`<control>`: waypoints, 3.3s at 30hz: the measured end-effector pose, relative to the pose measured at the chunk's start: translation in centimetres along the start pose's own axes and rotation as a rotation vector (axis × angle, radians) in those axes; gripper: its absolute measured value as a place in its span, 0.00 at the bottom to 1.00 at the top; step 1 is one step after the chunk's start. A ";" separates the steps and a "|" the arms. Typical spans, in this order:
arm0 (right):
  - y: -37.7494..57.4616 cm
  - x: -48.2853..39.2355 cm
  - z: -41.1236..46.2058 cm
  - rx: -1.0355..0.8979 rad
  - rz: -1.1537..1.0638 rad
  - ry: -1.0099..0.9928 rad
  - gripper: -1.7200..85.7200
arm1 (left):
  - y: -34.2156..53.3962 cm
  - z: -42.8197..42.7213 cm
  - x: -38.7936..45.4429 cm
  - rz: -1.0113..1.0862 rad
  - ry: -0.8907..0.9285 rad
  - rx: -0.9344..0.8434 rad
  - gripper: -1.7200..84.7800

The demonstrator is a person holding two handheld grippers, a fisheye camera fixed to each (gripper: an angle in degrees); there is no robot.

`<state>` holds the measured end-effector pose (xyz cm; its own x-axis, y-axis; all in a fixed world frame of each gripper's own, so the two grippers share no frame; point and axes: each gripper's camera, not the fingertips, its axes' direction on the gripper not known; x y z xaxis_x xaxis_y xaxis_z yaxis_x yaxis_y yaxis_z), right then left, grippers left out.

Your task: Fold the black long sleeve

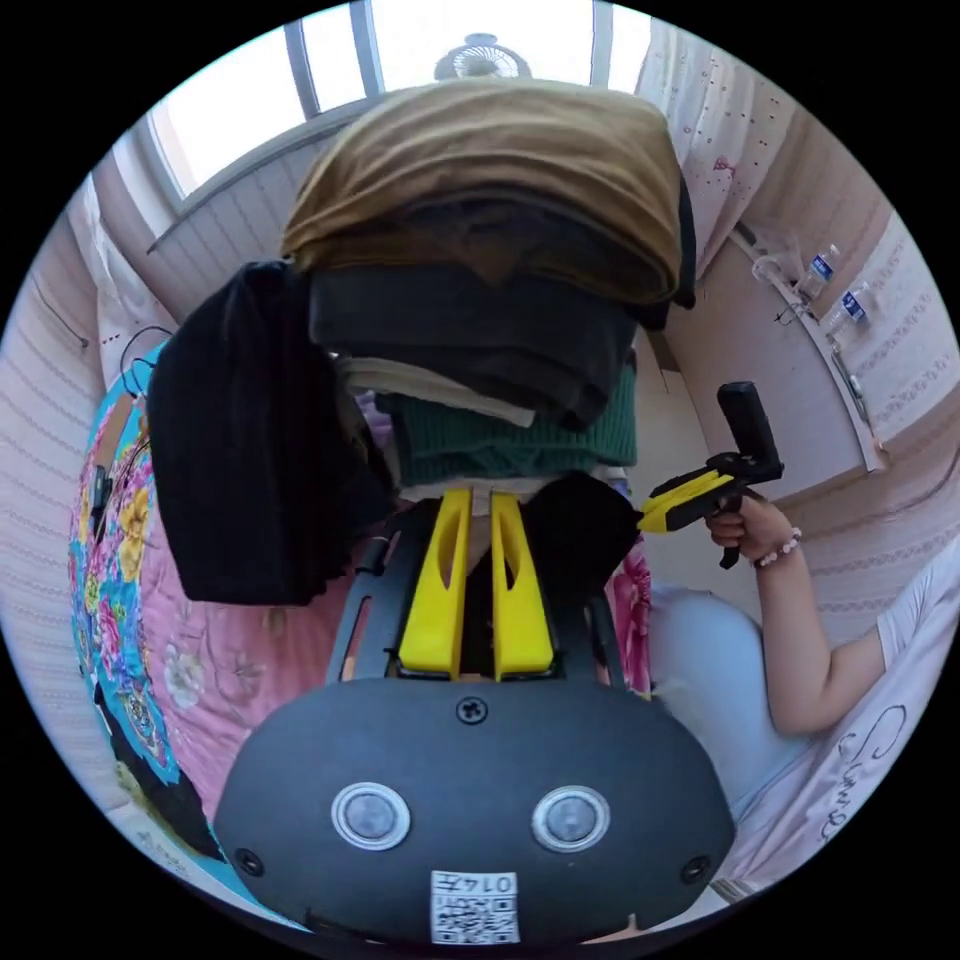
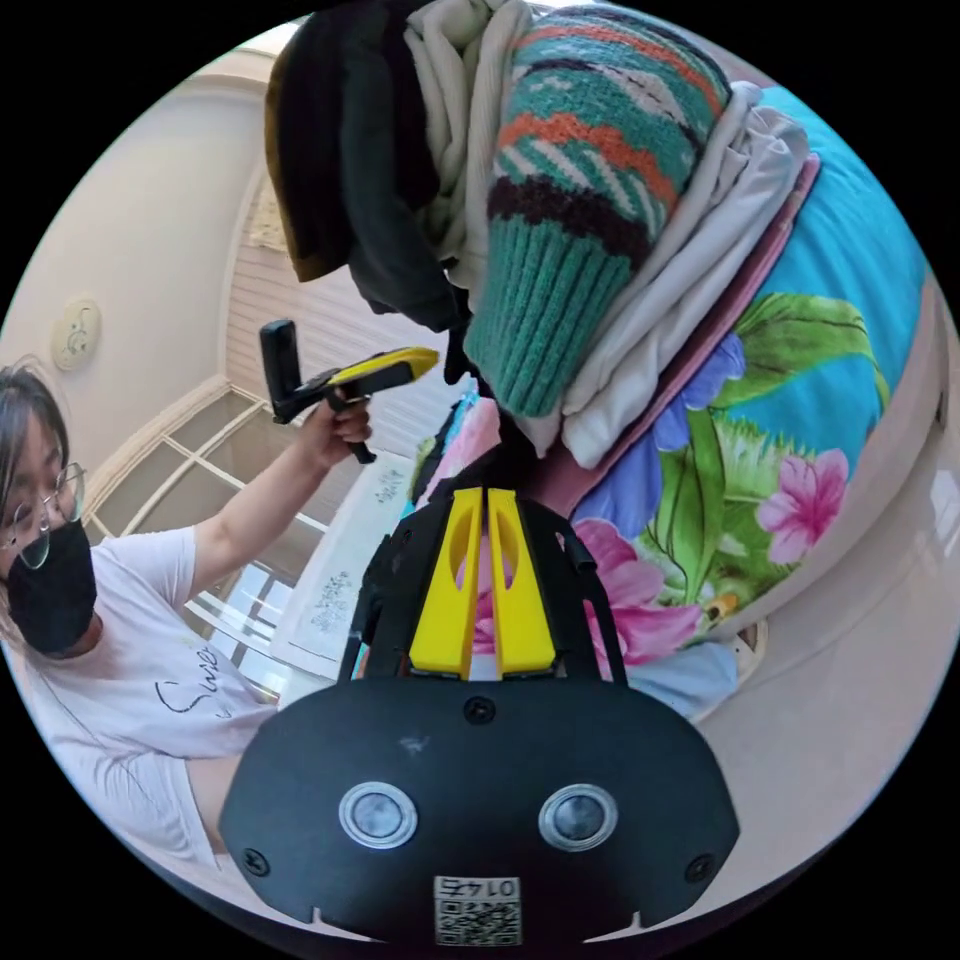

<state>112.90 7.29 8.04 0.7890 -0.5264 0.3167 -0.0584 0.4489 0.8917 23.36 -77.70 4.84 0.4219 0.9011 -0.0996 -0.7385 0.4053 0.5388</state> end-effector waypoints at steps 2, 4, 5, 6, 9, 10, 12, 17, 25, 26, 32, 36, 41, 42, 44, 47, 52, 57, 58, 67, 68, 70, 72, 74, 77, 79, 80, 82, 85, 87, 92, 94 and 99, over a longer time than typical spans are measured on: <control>-0.3 -1.5 1.6 -0.047 0.039 0.082 0.02 | 4.3 -2.8 -1.7 -0.054 -0.018 0.055 0.06; -0.6 -2.7 3.1 -0.090 0.062 0.130 0.02 | 8.3 -4.8 -2.8 -0.104 -0.042 0.089 0.05; -0.8 -3.6 4.2 -0.124 0.074 0.167 0.02 | 11.4 -6.0 -3.4 -0.148 -0.071 0.100 0.05; -0.9 -4.1 4.7 -0.136 0.080 0.187 0.02 | 13.0 -6.5 -3.7 -0.168 -0.085 0.101 0.04; -1.5 -6.8 7.2 -0.173 0.103 0.248 0.02 | 22.4 -8.7 -5.2 -0.319 -0.150 0.057 0.03; -1.7 -8.1 8.0 -0.182 0.111 0.277 0.02 | 26.6 -9.6 -5.8 -0.402 -0.161 0.041 0.03; -2.0 -10.4 9.2 -0.189 0.116 0.352 0.02 | 33.5 -11.0 -6.4 -0.540 -0.168 0.034 0.02; -4.0 -21.7 14.8 -0.255 -0.112 0.512 0.03 | 54.9 -13.0 -5.9 -1.044 -0.124 0.090 0.01; -6.3 -39.9 39.4 -0.466 -0.625 0.278 0.10 | 72.1 -13.7 -7.6 -1.238 -0.178 0.196 0.02; -6.5 -42.2 44.7 -0.549 -0.679 0.270 0.10 | 73.4 -14.0 -8.9 -1.220 -0.204 0.207 0.02; -8.3 -50.1 68.2 -0.771 -0.880 0.419 0.11 | 76.2 -15.1 -18.4 -1.069 -0.312 0.245 0.06; -9.4 -51.9 78.2 -0.886 -0.938 0.538 0.12 | 75.9 -13.0 -24.2 -0.976 -0.351 0.145 0.10; -9.2 -53.3 87.8 -1.051 -0.833 0.524 0.05 | 78.1 -7.3 -30.3 -1.022 -0.200 0.042 0.08; -9.3 -53.7 88.2 -1.031 -0.842 0.531 0.04 | 78.4 -6.7 -30.5 -1.012 -0.189 0.016 0.07; -10.5 -55.7 89.5 -0.964 -0.836 0.533 0.03 | 80.2 -6.7 -31.0 -1.021 -0.198 0.033 0.03; -12.7 -57.7 90.5 -0.845 -0.791 0.537 0.03 | 82.4 -8.8 -31.1 -1.042 -0.310 0.120 0.02; -12.5 -58.2 95.5 -0.870 -0.687 0.591 0.03 | 86.2 -7.2 -32.6 -1.132 -0.239 0.139 0.03; -10.5 -61.0 98.7 -0.861 -0.781 0.698 0.07 | 90.5 -8.8 -32.4 -1.205 -0.225 0.236 0.08; -10.7 -62.0 98.8 -0.845 -0.782 0.692 0.09 | 91.8 -10.0 -31.7 -1.184 -0.250 0.247 0.08; -4.4 -74.7 103.8 -0.805 -1.024 0.541 0.10 | 101.1 -11.6 -24.6 -1.129 -0.336 0.075 0.04; -2.8 -76.4 105.6 -0.864 -1.027 0.452 0.10 | 101.5 -11.3 -24.2 -1.135 -0.305 0.133 0.06; -0.6 -78.8 108.2 -0.931 -1.018 0.341 0.10 | 101.8 -10.8 -24.2 -1.151 -0.269 0.220 0.08; 1.5 -80.6 110.6 -0.957 -1.005 0.273 0.10 | 101.9 -10.0 -24.7 -1.164 -0.194 0.282 0.10; 4.1 -82.4 113.8 -0.999 -1.010 0.251 0.11 | 101.6 -8.1 -25.6 -1.178 -0.108 0.272 0.07; 7.2 -83.0 117.4 -1.071 -1.035 0.319 0.11 | 101.0 -8.1 -24.7 -1.162 -0.151 0.273 0.02; 8.6 -82.4 119.2 -1.101 -1.040 0.402 0.11 | 100.3 -8.6 -23.5 -1.103 -0.191 0.298 0.02; 9.4 -81.6 120.1 -1.136 -1.037 0.454 0.11 | 99.9 -8.7 -22.8 -1.064 -0.196 0.311 0.02; 10.2 -80.6 120.6 -1.192 -1.050 0.510 0.07 | 99.6 -8.4 -22.0 -1.036 -0.217 0.288 0.01; 8.9 -81.2 117.7 -1.113 -1.044 0.434 0.04 | 101.0 -9.6 -20.5 -1.052 -0.292 0.291 0.01; 7.2 -81.8 113.9 -1.023 -1.013 0.325 0.03 | 102.6 -10.9 -19.2 -1.052 -0.311 0.330 0.01; 4.7 -78.0 101.4 -0.823 -0.862 0.231 0.03 | 106.8 -12.7 -17.6 -1.093 -0.285 0.371 0.01; 5.2 -75.4 99.4 -0.826 -0.797 0.273 0.03 | 106.8 -12.6 -18.2 -1.094 -0.266 0.385 0.01; 7.2 -71.6 97.1 -0.841 -0.685 0.267 0.02 | 103.9 -12.1 -21.6 -1.075 -0.175 0.438 0.02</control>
<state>-3.36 -21.91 23.20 0.6077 -0.7235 -0.3274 0.7920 0.5222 0.3163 -68.82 -53.23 52.85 0.8103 0.0803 -0.5805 0.2711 0.8268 0.4928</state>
